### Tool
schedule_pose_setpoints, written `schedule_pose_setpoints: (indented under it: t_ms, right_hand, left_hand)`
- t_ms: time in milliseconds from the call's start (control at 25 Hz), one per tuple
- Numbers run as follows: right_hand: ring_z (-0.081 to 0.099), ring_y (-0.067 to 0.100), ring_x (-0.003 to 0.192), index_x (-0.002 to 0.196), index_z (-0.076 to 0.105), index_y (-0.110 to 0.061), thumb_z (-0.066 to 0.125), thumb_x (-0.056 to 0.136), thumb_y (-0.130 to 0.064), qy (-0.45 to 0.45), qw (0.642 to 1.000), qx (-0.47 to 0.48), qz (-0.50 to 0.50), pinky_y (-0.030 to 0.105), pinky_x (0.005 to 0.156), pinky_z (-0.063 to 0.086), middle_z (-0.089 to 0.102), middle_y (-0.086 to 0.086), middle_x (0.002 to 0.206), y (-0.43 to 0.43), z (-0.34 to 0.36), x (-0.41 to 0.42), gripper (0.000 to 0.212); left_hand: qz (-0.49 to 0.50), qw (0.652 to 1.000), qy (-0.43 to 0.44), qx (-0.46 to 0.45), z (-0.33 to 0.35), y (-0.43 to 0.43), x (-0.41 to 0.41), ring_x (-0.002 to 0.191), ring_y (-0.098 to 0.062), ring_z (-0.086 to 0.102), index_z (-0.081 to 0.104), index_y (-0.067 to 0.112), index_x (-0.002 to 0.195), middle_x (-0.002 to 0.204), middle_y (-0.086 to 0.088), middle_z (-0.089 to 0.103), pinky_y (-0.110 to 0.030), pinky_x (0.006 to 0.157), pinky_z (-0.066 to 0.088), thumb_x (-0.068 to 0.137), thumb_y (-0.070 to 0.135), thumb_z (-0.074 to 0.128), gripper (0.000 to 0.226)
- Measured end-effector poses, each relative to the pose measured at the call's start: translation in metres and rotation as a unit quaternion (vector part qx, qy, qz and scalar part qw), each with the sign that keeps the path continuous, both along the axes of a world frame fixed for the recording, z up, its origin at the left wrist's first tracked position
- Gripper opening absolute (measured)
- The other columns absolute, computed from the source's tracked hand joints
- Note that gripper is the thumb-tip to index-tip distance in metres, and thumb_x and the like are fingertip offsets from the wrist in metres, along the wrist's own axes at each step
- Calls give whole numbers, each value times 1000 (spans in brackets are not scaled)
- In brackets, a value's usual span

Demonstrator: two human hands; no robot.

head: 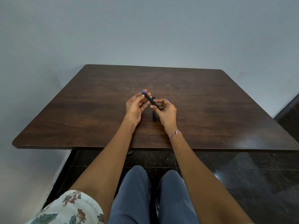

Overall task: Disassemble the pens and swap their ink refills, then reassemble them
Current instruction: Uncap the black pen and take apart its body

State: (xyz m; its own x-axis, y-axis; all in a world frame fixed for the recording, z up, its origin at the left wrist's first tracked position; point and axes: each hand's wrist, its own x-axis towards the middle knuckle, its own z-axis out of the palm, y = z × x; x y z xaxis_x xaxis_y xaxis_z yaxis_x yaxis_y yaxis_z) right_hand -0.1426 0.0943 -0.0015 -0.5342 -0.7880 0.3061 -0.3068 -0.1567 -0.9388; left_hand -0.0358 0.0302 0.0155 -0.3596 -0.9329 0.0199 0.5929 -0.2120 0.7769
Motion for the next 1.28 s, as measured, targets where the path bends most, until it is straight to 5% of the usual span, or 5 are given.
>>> schedule_pose_setpoints:
  t_ms: [280, 480, 760, 1120, 1280]
  right_hand:
    - [65, 9, 88, 93, 64, -21, 77, 77, -10, 3, 1000, 16, 3, 16, 77, 52, 68, -3, 91, 1, 0, 0, 23]
    - [59, -13, 76, 90, 64, -23, 77, 76, -10, 13, 1000, 22, 8, 3, 68, 46, 63, -16, 83, 3, 2, 3, 24]
    - [62, -1, 82, 90, 63, -23, 77, 76, -9, 4, 1000, 16, 9, 7, 73, 49, 65, -13, 85, 2, 1, 2, 24]
    - [61, -11, 76, 85, 62, -30, 78, 75, -9, 7, 1000, 11, 12, 5, 71, 48, 65, -16, 83, 0, -1, -1, 28]
    - [62, -4, 80, 87, 62, -28, 77, 76, -9, 11, 1000, 19, 10, 8, 73, 49, 65, -15, 84, 0, -1, 0, 27]
  left_hand:
    - [13, 1000, -19, -16, -2, -1, 0, 81, -9, 70, 67, 10, 96, 84, 3, 75, -21, 67, 56, 89, 1, 59, 14]
    - [15, 999, -36, -14, -1, -1, 1, 78, -5, 62, 69, 18, 104, 86, 5, 65, -21, 71, 54, 88, 5, 61, 22]
    - [-7, 1000, -3, 6, 0, -1, 2, 90, -12, 70, 66, 13, 107, 94, -4, 73, -25, 76, 56, 95, 6, 48, 22]
    - [7, 1000, 9, -3, -2, -5, -1, 83, -13, 71, 61, 14, 90, 84, -2, 73, -24, 71, 57, 91, 7, 57, 8]
    - [-20, 999, 18, -17, -1, -3, 0, 92, -18, 71, 63, 11, 104, 93, -6, 74, -28, 80, 58, 96, 6, 50, 17]
